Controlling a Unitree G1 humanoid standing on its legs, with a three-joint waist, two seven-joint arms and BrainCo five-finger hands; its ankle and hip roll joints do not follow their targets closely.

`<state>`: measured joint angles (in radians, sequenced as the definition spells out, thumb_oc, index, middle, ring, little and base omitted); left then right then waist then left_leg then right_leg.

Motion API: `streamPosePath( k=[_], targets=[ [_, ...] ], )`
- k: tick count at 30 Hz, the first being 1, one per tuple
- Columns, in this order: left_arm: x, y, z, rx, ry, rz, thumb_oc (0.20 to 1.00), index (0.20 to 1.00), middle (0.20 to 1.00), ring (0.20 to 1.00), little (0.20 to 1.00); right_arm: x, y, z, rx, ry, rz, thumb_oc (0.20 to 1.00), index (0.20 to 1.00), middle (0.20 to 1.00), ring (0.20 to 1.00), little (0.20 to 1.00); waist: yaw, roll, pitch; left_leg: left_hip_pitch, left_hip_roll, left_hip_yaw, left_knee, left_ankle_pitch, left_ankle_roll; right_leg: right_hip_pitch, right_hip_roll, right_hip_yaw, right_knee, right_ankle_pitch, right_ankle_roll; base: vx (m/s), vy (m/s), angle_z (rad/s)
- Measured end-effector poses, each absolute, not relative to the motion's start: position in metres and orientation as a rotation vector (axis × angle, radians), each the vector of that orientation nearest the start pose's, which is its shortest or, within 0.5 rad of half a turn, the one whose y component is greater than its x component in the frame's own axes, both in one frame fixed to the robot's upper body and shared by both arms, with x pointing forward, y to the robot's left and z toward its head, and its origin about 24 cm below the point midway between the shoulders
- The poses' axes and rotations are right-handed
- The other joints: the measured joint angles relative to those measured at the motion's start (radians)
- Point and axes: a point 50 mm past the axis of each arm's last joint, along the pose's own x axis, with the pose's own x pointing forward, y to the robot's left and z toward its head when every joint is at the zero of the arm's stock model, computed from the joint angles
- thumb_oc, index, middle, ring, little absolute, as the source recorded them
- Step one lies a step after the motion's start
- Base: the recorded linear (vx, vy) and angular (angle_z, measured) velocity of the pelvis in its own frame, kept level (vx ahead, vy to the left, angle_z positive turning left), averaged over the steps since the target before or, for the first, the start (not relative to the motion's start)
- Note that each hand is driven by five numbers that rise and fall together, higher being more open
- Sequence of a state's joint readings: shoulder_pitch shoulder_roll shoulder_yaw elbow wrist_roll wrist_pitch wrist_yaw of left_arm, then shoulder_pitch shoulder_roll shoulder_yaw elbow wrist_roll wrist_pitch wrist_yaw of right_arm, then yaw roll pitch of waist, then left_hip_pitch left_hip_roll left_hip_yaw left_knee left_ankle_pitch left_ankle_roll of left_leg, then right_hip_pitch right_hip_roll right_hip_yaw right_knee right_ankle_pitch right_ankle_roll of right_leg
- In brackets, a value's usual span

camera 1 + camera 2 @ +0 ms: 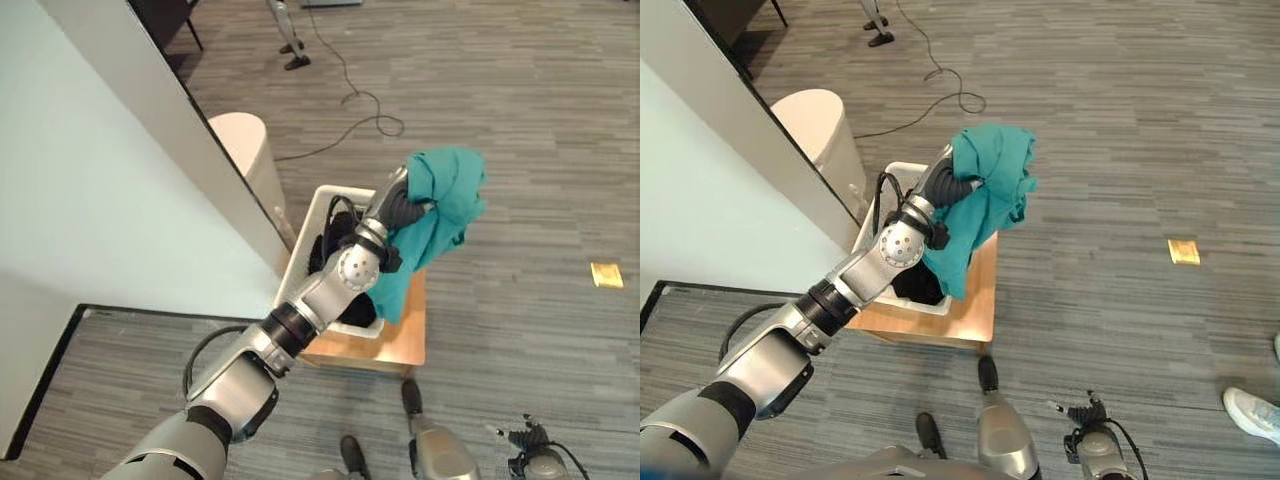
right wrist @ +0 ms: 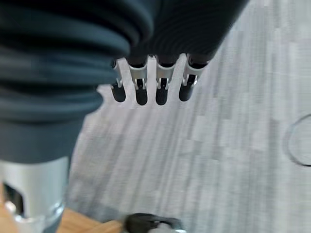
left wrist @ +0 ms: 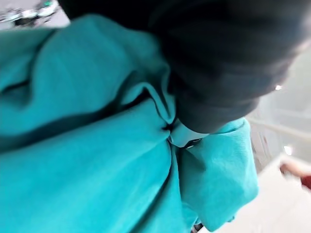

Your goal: Pick up bed clothes into laundry basket.

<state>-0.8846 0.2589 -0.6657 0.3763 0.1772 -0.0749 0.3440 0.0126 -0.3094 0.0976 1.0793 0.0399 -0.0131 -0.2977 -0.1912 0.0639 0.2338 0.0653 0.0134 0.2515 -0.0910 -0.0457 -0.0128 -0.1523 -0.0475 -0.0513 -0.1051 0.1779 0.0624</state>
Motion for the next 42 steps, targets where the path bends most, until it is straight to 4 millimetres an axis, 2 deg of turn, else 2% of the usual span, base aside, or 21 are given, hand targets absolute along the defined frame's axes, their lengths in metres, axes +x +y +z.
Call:
streamPosePath(
  k=[3,4,6,7,9,11,12,15,19,25,26,29,31,32,33,34,35,39,40,41,42],
  targets=[
    [0.348,0.021,0.198,0.724,-0.701,-0.293,0.2,0.2,0.2,0.2,0.2,0.108,-0.273,-0.14,-0.459,1.067,-0.371,1.0,1.0,1.0,1.0,1.0,-0.002,-0.017,0.01,-0.008,0.0,0.009,0.0,0.0,0.0,-0.009,0.0,0.0,-0.003,0.0,0.0,-0.01,-0.011,-0.05],
    [0.357,0.018,0.214,0.841,-0.751,-0.279,0.2,0.2,0.2,0.2,0.2,0.108,-0.273,-0.141,-0.461,1.076,-0.372,1.0,1.0,1.0,1.0,1.0,0.005,-0.028,0.016,-0.018,0.0,0.009,0.0,0.0,0.0,-0.021,-0.002,-0.004,-0.002,-0.004,-0.004,0.0,0.0,-0.07],
    [0.365,0.023,0.226,0.936,-0.776,-0.242,0.2,0.2,0.2,0.2,0.2,0.105,-0.275,-0.142,-0.465,1.097,-0.376,1.0,1.0,1.0,1.0,1.0,0.002,-0.033,0.019,-0.021,0.0,0.013,0.0,0.0,0.0,-0.026,-0.004,-0.011,-0.002,-0.004,-0.003,0.0,-0.001,-0.07],
    [0.37,0.025,0.238,0.99,-0.802,-0.212,0.2,0.2,0.2,0.2,0.2,0.103,-0.275,-0.142,-0.466,1.104,-0.378,1.0,1.0,1.0,1.0,1.0,0.001,-0.033,0.019,-0.026,0.0,0.013,0.0,0.0,0.0,-0.031,-0.004,-0.015,-0.001,-0.002,-0.002,-0.01,-0.003,-0.04],
    [0.372,0.027,0.249,1.027,-0.835,-0.179,0.2,0.2,0.2,0.2,0.2,0.102,-0.276,-0.143,-0.466,1.116,-0.379,1.0,1.0,1.0,1.0,1.0,0.001,-0.034,0.02,-0.029,0.0,0.014,0.0,0.0,-0.001,-0.035,-0.003,-0.017,0.001,0.007,-0.001,0.0,0.0,0.0],
    [0.382,0.027,0.258,1.17,-0.846,-0.143,0.2,0.2,0.2,0.2,0.2,0.107,-0.276,-0.143,-0.493,1.129,-0.358,1.0,1.0,1.0,1.0,1.0,0.001,-0.038,0.022,-0.033,0.0,0.013,0.0,-0.001,-0.001,-0.038,-0.001,-0.017,0.002,0.008,-0.003,0.0,0.0,0.0],
    [0.384,0.031,0.26,1.184,-0.84,-0.124,0.2,0.2,0.2,0.2,0.2,0.109,-0.276,-0.142,-0.493,1.12,-0.357,1.0,1.0,1.0,1.0,1.0,0.0,-0.037,0.022,-0.034,0.001,0.014,0.0,-0.001,-0.001,-0.041,-0.001,-0.015,0.002,0.008,-0.003,-0.02,0.016,-0.04],
    [0.391,0.034,0.261,1.371,-0.857,-0.1,0.2,0.2,0.2,0.2,0.2,0.125,-0.272,-0.139,-0.506,1.068,-0.327,1.0,1.0,1.0,1.0,1.0,0.001,-0.044,0.024,-0.05,0.002,0.015,0.0,-0.008,-0.004,-0.059,0.002,-0.012,0.002,0.009,-0.003,-0.02,0.025,-0.04],
    [0.402,0.052,0.241,1.511,-0.768,-0.077,0.2,0.2,0.2,0.2,0.2,0.146,-0.266,-0.133,-0.525,1.006,-0.29,1.0,1.0,1.0,1.0,1.0,0.001,-0.062,0.033,-0.072,-0.001,0.027,0.0,-0.008,-0.004,-0.086,0.003,0.0,0.003,0.025,-0.006,-0.03,0.015,-0.08],
    [0.404,0.06,0.209,1.696,-0.72,-0.129,0.2,0.2,0.2,0.2,0.2,0.161,-0.259,-0.128,-0.534,0.941,-0.257,1.0,1.0,1.0,1.0,1.0,0.004,-0.104,0.058,-0.1,-0.001,0.034,0.0,-0.008,-0.004,-0.117,0.005,0.003,0.003,0.038,-0.02,-0.08,0.023,-0.04],
    [0.408,0.072,0.188,1.738,-0.621,-0.138,0.2,0.2,0.2,0.2,0.2,0.164,-0.257,-0.128,-0.541,0.933,-0.244,1.0,1.0,1.0,1.0,1.0,0.002,-0.113,0.064,-0.103,-0.001,0.036,0.0,-0.008,-0.004,-0.12,0.006,0.004,0.003,0.038,-0.02,-0.1,0.007,-0.08],
    [0.412,0.102,0.158,1.784,-0.443,-0.112,0.2,0.2,0.2,0.2,0.2,0.165,-0.255,-0.128,-0.538,0.924,-0.236,1.0,1.0,1.0,1.0,1.0,0.002,-0.133,0.086,-0.12,-0.001,0.038,0.0,-0.007,-0.004,-0.141,0.007,0.005,0.003,0.04,-0.021,-0.07,-0.006,-0.03],
    [0.413,0.119,0.149,1.814,-0.367,-0.086,0.2,0.2,0.2,0.2,0.2,0.165,-0.252,-0.128,-0.532,0.92,-0.23,1.0,1.0,1.0,1.0,1.0,0.004,-0.143,0.102,-0.12,0.002,0.039,0.0,-0.007,-0.005,-0.142,0.01,0.006,0.003,0.041,-0.022,-0.06,-0.005,-0.02],
    [0.413,0.135,0.145,1.848,-0.323,-0.066,0.2,0.2,0.2,0.2,0.2,0.165,-0.251,-0.129,-0.529,0.921,-0.228,1.0,1.0,1.0,1.0,1.0,0.003,-0.148,0.11,-0.121,0.004,0.04,0.0,-0.006,-0.006,-0.143,0.013,0.005,0.003,0.041,-0.023,-0.06,-0.002,-0.01],
    [0.413,0.142,0.147,1.855,-0.309,-0.049,0.407,0.407,0.407,0.407,0.407,0.164,-0.251,-0.129,-0.529,0.925,-0.227,1.0,1.0,1.0,1.0,1.0,0.007,-0.149,0.116,-0.121,0.005,0.04,0.0,-0.006,-0.006,-0.143,0.013,0.004,0.003,0.041,-0.023,-0.07,-0.007,-0.01],
    [0.414,0.149,0.15,1.859,-0.3,-0.032,0.878,0.878,0.878,0.878,0.878,0.165,-0.251,-0.129,-0.526,0.925,-0.222,1.0,1.0,1.0,1.0,1.0,0.008,-0.149,0.121,-0.121,0.006,0.04,0.0,-0.006,-0.006,-0.142,0.013,0.004,0.003,0.041,-0.023,-0.04,-0.011,0.0],
    [0.414,0.159,0.155,1.858,-0.282,0.002,1.0,1.0,1.0,1.0,1.0,0.165,-0.25,-0.13,-0.521,0.927,-0.213,1.0,1.0,1.0,1.0,1.0,0.008,-0.148,0.126,-0.121,0.006,0.04,0.0,-0.007,-0.006,-0.142,0.013,0.003,0.003,0.042,-0.023,-0.03,-0.012,0.0],
    [0.415,0.17,0.164,1.84,-0.272,0.036,1.0,1.0,1.0,1.0,1.0,0.164,-0.247,-0.131,-0.534,0.931,-0.18,1.0,1.0,1.0,1.0,1.0,0.02,-0.147,0.132,-0.116,0.008,0.037,0.0,-0.006,-0.006,-0.136,0.012,-0.006,0.003,0.042,-0.023,-0.04,-0.039,0.04],
    [0.414,0.167,0.178,1.772,-0.321,0.068,1.0,1.0,1.0,1.0,1.0,0.163,-0.247,-0.131,-0.536,0.934,-0.169,1.0,1.0,1.0,1.0,1.0,0.029,-0.145,0.144,-0.113,0.008,0.03,0.0,-0.006,-0.006,-0.129,0.01,-0.014,0.003,0.042,-0.023,-0.02,-0.06,0.15],
    [0.414,0.166,0.182,1.708,-0.329,0.082,1.0,1.0,1.0,1.0,1.0,0.163,-0.247,-0.132,-0.537,0.937,-0.163,1.0,1.0,1.0,1.0,1.0,0.037,-0.143,0.147,-0.112,0.009,0.023,0.0,-0.005,-0.008,-0.124,0.009,-0.019,0.003,0.041,-0.024,-0.03,-0.082,0.19],
    [0.412,0.166,0.186,1.571,-0.333,0.108,1.0,1.0,1.0,1.0,1.0,0.165,-0.245,-0.131,-0.537,0.929,-0.156,1.0,1.0,1.0,1.0,1.0,0.041,-0.139,0.152,-0.107,0.01,0.015,0.0,-0.004,-0.009,-0.115,0.009,-0.026,0.003,0.041,-0.024,-0.03,-0.047,0.15]
  ],
)
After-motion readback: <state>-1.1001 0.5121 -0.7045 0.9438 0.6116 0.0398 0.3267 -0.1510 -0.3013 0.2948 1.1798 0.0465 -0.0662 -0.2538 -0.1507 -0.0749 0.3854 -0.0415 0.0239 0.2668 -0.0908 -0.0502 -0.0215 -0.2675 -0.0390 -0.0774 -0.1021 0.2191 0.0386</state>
